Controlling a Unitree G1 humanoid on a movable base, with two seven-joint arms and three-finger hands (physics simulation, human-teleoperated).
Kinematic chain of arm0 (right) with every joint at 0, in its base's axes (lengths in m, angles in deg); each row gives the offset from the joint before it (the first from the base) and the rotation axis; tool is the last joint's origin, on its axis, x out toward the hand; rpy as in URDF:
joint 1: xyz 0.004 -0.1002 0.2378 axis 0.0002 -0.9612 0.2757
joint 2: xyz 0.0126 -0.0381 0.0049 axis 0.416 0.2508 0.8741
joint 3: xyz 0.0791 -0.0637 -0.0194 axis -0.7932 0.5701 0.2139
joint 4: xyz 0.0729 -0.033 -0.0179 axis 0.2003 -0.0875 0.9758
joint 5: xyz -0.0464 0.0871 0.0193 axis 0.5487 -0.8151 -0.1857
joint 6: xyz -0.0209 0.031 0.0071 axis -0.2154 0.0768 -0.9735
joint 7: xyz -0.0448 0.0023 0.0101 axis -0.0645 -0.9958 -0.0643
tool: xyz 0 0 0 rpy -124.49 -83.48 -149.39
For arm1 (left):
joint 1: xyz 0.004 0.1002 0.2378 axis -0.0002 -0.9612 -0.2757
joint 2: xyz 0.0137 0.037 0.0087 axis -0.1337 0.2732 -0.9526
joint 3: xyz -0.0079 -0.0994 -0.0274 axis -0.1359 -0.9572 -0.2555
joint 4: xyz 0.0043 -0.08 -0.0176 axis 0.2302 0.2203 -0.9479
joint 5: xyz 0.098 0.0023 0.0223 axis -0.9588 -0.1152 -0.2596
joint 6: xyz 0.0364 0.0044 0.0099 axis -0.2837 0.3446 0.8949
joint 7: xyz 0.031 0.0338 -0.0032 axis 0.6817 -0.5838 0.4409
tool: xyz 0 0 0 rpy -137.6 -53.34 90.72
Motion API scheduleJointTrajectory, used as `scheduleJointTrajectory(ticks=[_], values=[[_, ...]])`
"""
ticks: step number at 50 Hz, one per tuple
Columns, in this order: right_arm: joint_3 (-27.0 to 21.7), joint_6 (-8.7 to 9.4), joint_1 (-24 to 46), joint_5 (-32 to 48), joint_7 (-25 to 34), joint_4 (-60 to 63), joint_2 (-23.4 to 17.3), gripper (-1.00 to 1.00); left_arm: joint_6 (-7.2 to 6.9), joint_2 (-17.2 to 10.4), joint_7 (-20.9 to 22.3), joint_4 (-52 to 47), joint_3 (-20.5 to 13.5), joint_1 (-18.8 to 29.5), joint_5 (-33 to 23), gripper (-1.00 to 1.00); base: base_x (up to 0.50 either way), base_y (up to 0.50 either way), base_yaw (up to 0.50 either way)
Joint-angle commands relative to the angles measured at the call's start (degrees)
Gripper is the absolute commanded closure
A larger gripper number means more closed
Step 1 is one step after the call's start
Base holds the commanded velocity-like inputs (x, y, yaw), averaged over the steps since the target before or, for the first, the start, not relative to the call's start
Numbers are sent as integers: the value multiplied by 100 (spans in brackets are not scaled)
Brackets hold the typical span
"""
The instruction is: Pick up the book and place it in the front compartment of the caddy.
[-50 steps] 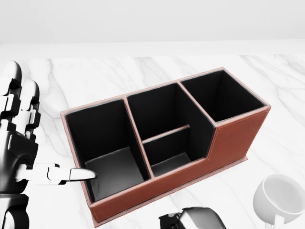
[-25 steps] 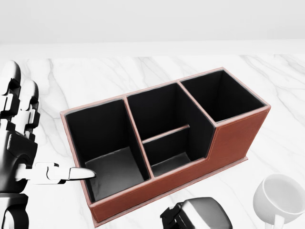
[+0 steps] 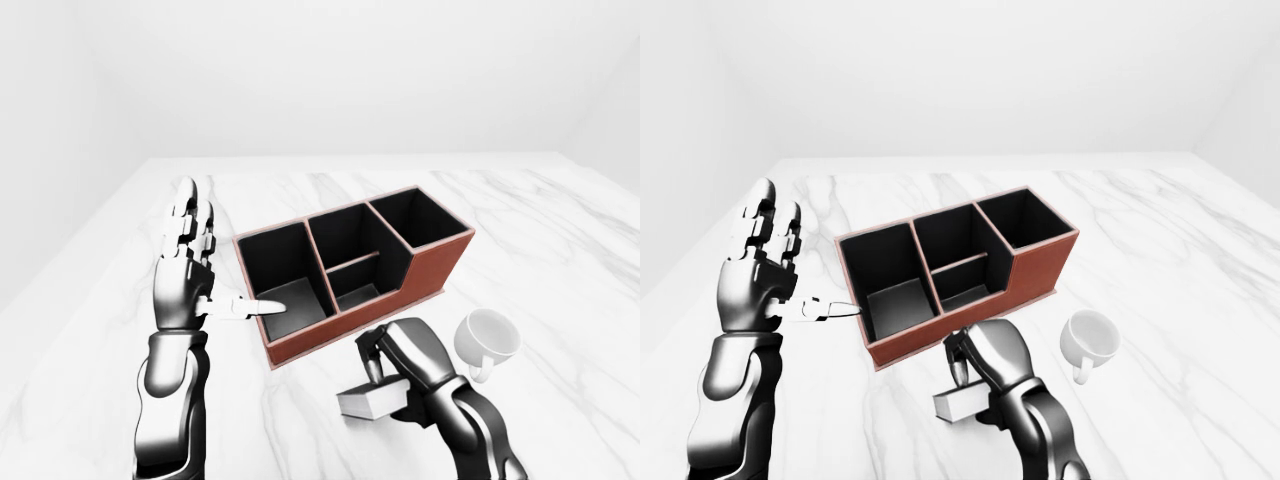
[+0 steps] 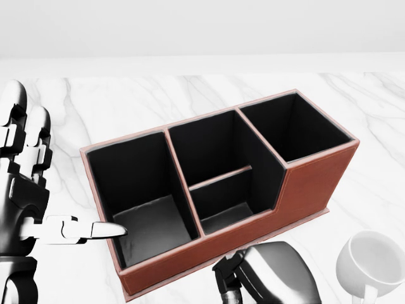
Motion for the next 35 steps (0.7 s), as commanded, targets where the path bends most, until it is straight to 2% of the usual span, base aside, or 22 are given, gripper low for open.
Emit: scheduleJointTrajectory(ticks=[1,33,35], values=[[-156,0,227,50,277,395,96,100,0,-5,-4,58,-8,16,-4,-100,0,0,0],[-396,0,993,183,1253,1004,287,100,0,-6,-2,53,-10,27,8,-100,0,0,0],[-423,39,1101,184,1352,1045,303,100,0,-13,-1,21,-18,31,16,-100,0,0,0]])
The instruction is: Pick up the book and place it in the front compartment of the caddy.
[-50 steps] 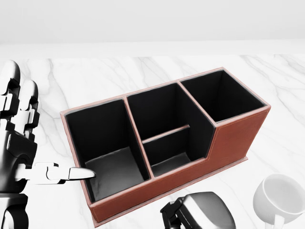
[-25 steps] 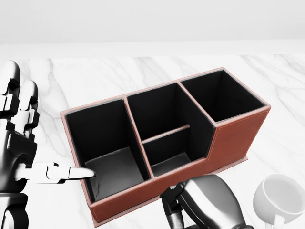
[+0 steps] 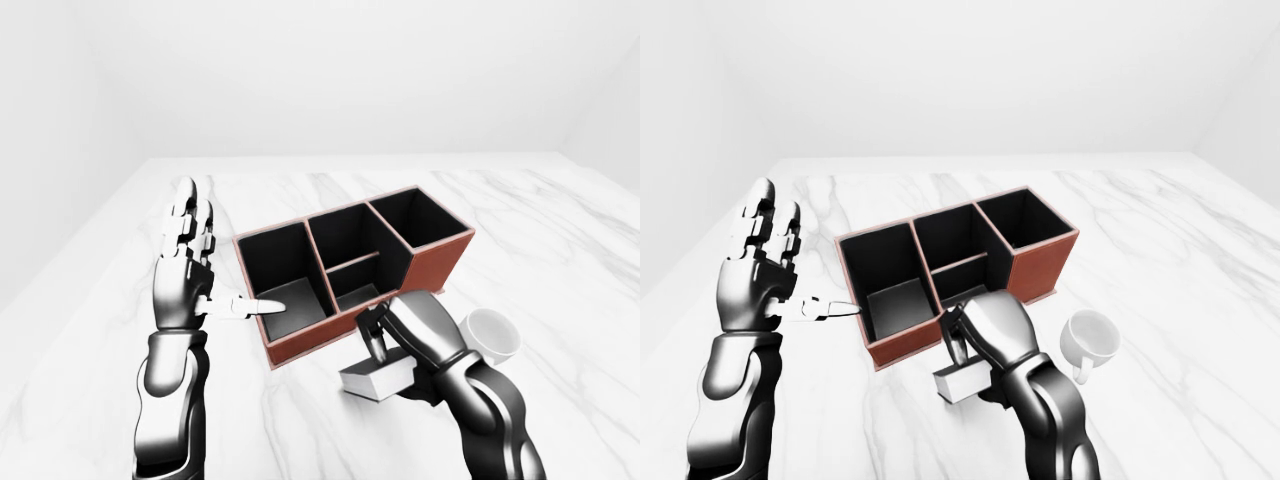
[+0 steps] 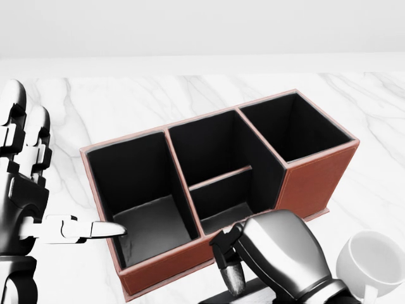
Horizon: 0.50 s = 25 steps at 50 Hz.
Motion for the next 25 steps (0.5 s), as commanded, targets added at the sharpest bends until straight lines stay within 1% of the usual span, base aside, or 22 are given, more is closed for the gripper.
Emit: scheduleJointTrajectory(ticks=[1,9,13,25], values=[[-124,46,418,84,282,229,86,100,0,-8,-2,-7,-12,19,14,-100,0,0,0],[-145,129,652,109,387,215,119,100,0,-13,-6,-7,-21,22,21,-100,0,0,0],[-192,213,856,108,508,216,130,100,0,-18,-11,-20,-37,37,30,-100,0,0,0],[-307,367,1260,109,637,126,137,100,0,-13,-15,9,-25,17,21,-100,0,0,0]])
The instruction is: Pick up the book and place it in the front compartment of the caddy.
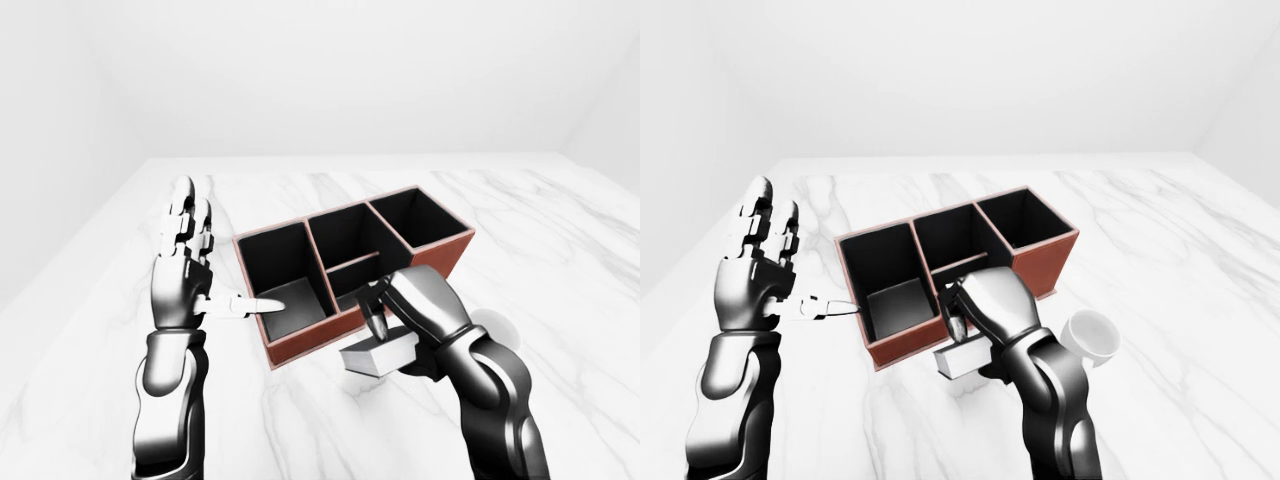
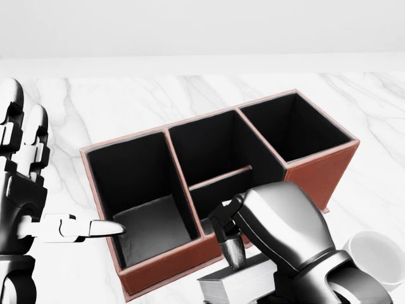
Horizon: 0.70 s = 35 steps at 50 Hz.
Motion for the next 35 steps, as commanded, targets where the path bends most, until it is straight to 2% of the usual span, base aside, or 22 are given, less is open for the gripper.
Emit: scheduleJointTrajectory(ticks=[1,7,13,18,35], values=[[-121,91,403,48,41,-6,34,100,0,2,-3,17,8,-10,-6,-100,0,0,0],[-147,163,563,66,29,-101,37,100,0,-5,-5,-5,-10,7,4,-100,0,0,0],[-207,362,926,64,151,-173,47,100,0,-9,-6,3,-13,17,5,-100,0,0,0],[-225,455,1108,57,170,-264,40,100,0,-11,-11,14,-18,24,9,-100,0,0,0],[-256,600,1521,71,169,-523,15,100,0,-14,-14,-14,-21,18,6,-100,0,0,0]])
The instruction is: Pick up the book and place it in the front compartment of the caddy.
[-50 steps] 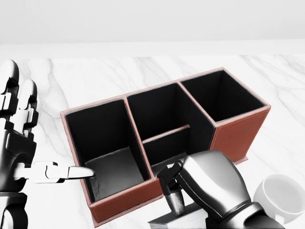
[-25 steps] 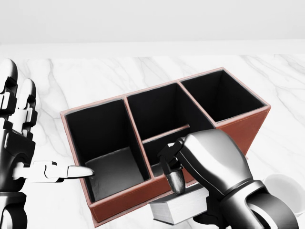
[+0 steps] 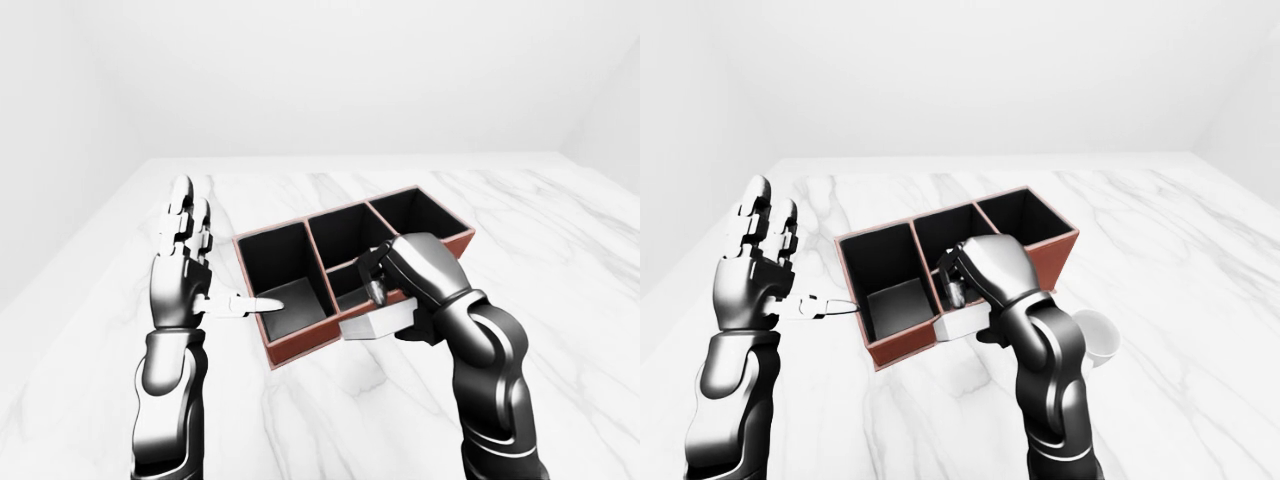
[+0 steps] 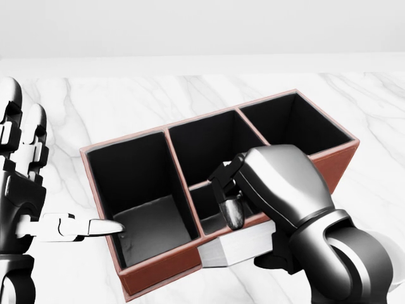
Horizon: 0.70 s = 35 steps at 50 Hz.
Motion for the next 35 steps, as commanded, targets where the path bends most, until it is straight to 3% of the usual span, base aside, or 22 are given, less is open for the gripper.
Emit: scheduleJointTrajectory(ticks=[1,9,35], values=[[-55,87,354,26,-84,-138,-1,100,0,-1,-1,-29,-3,0,4,-100,0,0,0],[-66,178,677,54,-61,-346,13,100,0,-7,2,-22,-17,18,11,-100,0,0,0],[-180,178,1771,13,-341,-1482,-144,100,0,-15,1,62,-13,25,5,-100,0,0,0]])
